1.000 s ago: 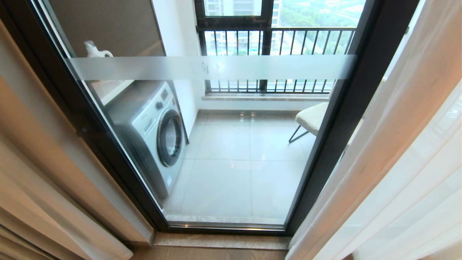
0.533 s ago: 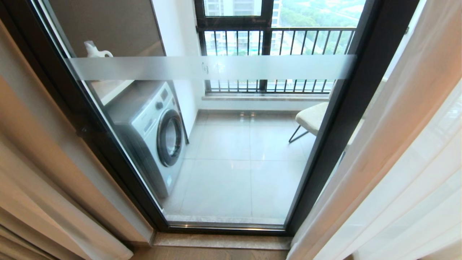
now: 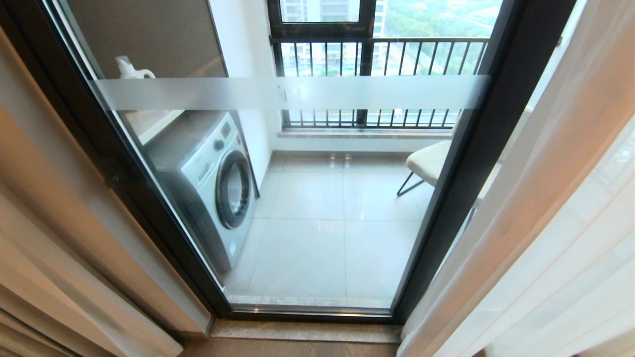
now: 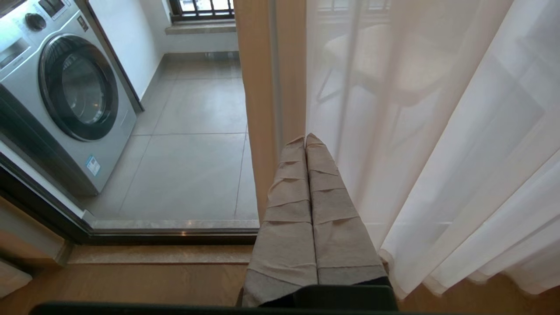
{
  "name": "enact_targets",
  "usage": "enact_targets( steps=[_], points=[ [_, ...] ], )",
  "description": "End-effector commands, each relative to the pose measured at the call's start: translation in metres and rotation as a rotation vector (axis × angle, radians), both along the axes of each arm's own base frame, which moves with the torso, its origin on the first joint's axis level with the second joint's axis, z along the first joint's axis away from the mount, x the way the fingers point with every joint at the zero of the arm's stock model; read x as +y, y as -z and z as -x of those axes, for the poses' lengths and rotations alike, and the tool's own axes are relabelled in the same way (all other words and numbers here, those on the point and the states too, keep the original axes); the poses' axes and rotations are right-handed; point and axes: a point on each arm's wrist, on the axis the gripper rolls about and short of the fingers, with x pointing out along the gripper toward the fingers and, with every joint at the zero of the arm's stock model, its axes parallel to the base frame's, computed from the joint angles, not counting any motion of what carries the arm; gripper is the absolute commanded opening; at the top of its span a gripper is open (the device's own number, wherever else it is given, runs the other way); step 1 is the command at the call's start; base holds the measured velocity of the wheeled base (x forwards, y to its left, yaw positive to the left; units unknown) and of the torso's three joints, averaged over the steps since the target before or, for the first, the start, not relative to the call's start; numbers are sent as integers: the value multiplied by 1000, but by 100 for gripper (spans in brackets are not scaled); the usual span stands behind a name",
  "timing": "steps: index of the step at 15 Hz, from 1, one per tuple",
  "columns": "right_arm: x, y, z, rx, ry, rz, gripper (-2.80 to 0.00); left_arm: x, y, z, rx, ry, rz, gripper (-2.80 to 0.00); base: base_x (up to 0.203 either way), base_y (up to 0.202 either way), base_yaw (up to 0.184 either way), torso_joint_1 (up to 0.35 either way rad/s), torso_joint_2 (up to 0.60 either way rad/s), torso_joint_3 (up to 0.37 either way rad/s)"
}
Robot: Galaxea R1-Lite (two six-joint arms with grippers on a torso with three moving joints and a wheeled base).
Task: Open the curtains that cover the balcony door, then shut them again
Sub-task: Close the inner curtains on both sides
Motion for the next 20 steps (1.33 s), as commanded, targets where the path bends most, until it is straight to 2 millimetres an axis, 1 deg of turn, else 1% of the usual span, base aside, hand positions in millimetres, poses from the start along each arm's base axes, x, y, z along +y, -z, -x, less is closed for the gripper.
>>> enact_targets(
  steps=[1, 20],
  points=[
    [0, 0, 0, -3, 1, 1, -280, 0, 0, 0, 0, -1, 1, -280, 0, 0, 0, 0, 0, 0],
    [0, 0, 0, -3, 1, 0, -280, 0, 0, 0, -2, 2, 2, -280, 0, 0, 0, 0, 0, 0]
  ],
)
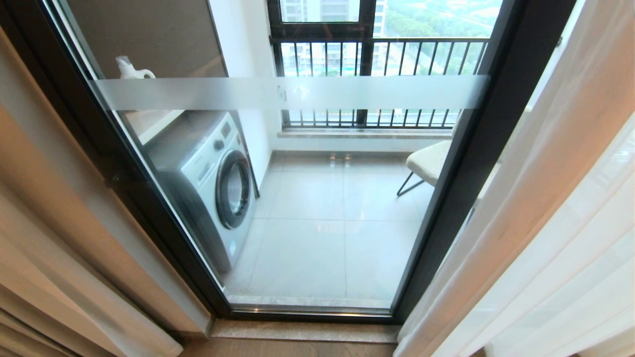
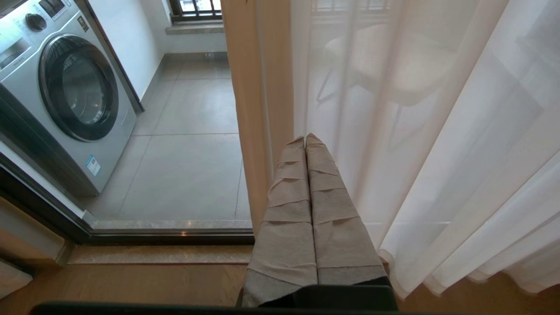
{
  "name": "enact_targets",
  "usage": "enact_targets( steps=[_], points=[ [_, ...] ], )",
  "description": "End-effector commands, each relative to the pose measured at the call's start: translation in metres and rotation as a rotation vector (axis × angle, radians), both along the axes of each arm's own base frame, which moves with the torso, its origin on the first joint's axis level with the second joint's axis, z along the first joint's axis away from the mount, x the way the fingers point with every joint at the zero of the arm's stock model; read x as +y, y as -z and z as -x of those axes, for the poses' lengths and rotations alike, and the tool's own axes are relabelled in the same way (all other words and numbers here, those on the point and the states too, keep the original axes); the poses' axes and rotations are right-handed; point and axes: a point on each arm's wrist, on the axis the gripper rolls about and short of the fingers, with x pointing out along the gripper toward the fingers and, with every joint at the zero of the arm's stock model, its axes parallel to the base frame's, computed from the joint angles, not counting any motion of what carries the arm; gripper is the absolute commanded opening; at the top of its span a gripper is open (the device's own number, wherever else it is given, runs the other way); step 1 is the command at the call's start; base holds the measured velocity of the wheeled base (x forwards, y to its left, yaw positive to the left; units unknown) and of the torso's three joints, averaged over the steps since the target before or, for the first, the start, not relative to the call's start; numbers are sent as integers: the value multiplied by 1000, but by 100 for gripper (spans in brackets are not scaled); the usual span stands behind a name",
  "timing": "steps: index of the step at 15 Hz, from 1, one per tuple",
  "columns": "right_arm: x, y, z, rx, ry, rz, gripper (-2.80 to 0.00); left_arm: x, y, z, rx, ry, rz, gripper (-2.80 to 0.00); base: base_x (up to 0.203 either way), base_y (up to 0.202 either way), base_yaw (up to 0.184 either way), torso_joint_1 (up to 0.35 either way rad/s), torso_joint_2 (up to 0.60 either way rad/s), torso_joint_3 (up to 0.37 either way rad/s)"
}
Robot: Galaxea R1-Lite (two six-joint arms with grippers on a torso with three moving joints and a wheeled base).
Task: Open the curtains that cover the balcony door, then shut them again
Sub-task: Close the inner curtains on both sides
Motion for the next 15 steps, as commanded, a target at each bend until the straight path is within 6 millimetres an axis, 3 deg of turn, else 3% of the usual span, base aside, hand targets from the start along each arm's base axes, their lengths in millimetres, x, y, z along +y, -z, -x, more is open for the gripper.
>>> enact_targets(
  steps=[1, 6, 15],
  points=[
    [0, 0, 0, -1, 0, 0, -280, 0, 0, 0, -1, 1, 1, -280, 0, 0, 0, 0, 0, 0],
    [0, 0, 0, -1, 0, 0, -280, 0, 0, 0, 1, -3, -1, -280, -1, 18, 0, 0, 0, 0],
    [0, 0, 0, -1, 0, 0, -280, 0, 0, 0, -1, -3, 1, -280, 0, 184, 2, 3, 3, 2]
  ],
)
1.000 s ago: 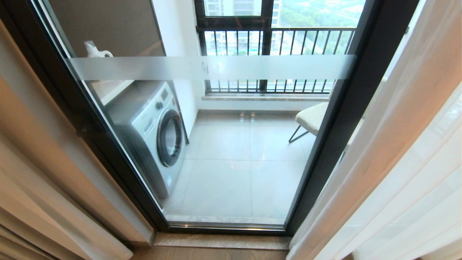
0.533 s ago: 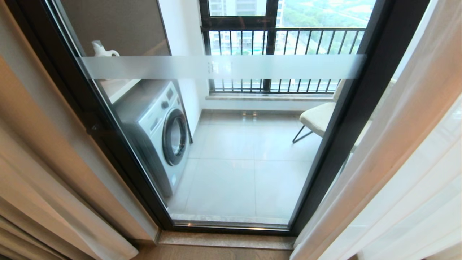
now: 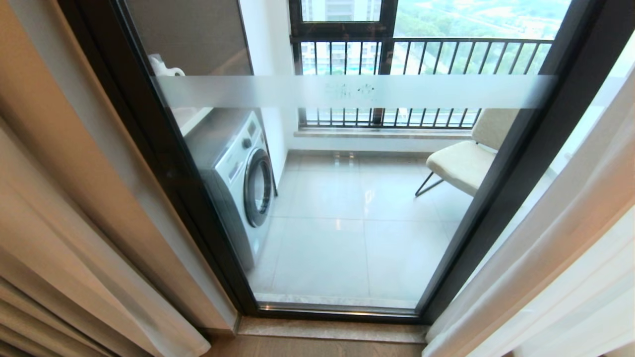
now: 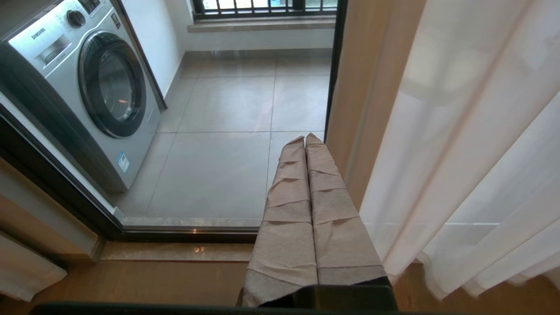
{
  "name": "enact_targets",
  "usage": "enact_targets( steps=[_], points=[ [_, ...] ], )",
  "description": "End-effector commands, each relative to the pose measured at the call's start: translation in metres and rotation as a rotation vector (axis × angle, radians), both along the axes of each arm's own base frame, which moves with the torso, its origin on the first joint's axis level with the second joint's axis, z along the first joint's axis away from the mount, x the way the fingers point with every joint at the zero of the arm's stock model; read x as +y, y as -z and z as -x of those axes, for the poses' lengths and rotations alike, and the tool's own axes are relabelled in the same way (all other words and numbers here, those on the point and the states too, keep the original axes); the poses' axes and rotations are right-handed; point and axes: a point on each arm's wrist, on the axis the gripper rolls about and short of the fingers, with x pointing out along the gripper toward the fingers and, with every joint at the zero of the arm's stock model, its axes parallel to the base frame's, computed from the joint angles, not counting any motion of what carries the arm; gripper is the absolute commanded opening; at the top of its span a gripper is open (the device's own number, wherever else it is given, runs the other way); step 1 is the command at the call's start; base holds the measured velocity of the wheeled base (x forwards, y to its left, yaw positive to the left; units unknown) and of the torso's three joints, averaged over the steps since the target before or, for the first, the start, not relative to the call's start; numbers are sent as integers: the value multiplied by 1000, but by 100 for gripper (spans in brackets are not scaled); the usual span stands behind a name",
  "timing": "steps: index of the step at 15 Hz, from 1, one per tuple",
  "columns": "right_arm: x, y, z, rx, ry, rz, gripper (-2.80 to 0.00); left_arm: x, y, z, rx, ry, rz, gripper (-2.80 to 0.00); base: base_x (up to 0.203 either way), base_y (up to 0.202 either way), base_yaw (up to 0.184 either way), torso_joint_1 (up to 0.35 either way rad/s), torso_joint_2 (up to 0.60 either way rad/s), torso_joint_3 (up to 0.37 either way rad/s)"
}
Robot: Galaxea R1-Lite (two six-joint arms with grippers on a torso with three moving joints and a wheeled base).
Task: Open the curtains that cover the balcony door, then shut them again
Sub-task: Close the inner curtains on both sides
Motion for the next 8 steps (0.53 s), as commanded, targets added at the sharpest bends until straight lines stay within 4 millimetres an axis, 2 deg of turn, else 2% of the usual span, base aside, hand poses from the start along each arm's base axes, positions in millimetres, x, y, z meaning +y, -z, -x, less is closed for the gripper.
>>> enact_targets(
  steps=[1, 8],
  points=[
    [0, 0, 0, -1, 0, 0, -280, 0, 0, 0, -1, 1, 1, -280, 0, 193, 1, 2, -3, 2],
    [0, 0, 0, -1, 0, 0, -280, 0, 0, 0, -1, 3, 1, -280, 0, 192, 0, 3, 2, 2]
  ],
)
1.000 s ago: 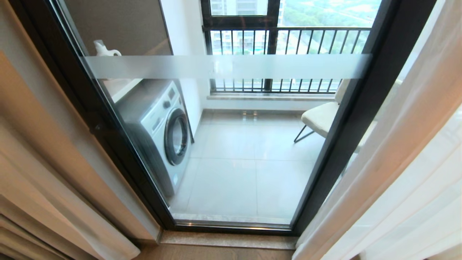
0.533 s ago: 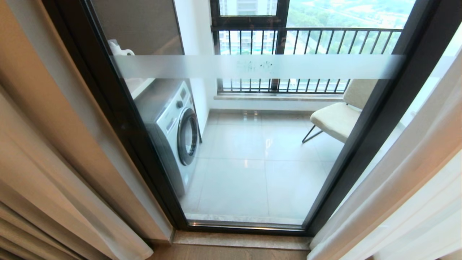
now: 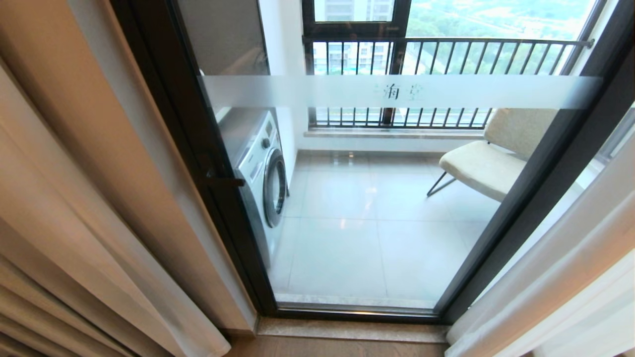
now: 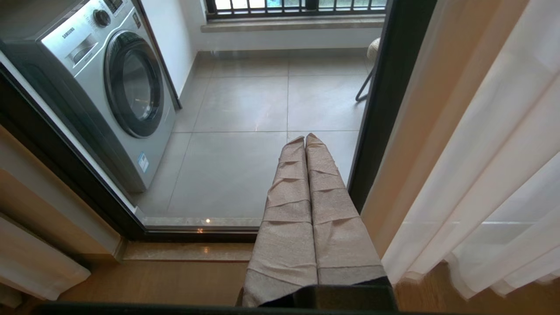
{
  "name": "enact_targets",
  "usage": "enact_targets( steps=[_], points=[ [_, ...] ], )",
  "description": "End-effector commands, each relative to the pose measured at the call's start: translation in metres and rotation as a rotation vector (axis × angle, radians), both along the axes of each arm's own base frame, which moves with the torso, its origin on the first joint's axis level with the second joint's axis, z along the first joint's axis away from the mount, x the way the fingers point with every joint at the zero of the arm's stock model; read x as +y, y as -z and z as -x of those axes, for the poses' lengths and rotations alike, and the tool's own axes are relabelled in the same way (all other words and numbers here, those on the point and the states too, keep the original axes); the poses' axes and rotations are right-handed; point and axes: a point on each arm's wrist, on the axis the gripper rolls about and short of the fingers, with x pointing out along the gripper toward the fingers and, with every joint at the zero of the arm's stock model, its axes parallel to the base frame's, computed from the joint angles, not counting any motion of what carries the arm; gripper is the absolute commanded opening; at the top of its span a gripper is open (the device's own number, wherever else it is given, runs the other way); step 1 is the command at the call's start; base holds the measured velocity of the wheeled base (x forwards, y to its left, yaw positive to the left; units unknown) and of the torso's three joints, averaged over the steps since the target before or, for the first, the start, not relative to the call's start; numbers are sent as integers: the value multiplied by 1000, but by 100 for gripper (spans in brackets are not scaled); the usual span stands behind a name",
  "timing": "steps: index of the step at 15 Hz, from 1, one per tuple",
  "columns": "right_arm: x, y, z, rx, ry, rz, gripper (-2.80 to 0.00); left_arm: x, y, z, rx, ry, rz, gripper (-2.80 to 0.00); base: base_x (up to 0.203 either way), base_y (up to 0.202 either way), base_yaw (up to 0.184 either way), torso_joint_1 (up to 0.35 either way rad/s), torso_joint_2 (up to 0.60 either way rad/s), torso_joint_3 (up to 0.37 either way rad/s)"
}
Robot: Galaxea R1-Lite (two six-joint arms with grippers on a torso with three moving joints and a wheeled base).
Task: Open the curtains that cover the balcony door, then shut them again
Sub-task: Close the inner curtains on both sides
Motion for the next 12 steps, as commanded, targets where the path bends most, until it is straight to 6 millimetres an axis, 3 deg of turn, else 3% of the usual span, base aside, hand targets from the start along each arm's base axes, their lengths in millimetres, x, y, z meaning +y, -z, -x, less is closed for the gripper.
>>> enact_targets(
  steps=[1, 6, 12],
  points=[
    [0, 0, 0, -1, 0, 0, -280, 0, 0, 0, -1, 0, 1, -280, 0, 194, 0, 7, 7, -2],
    [0, 0, 0, -1, 0, 0, -280, 0, 0, 0, -1, 0, 1, -280, 0, 162, 1, 2, 1, 1],
    [0, 0, 0, -1, 0, 0, -280, 0, 0, 0, -1, -2, 1, -280, 0, 0, 0, 0, 0, 0]
  ],
)
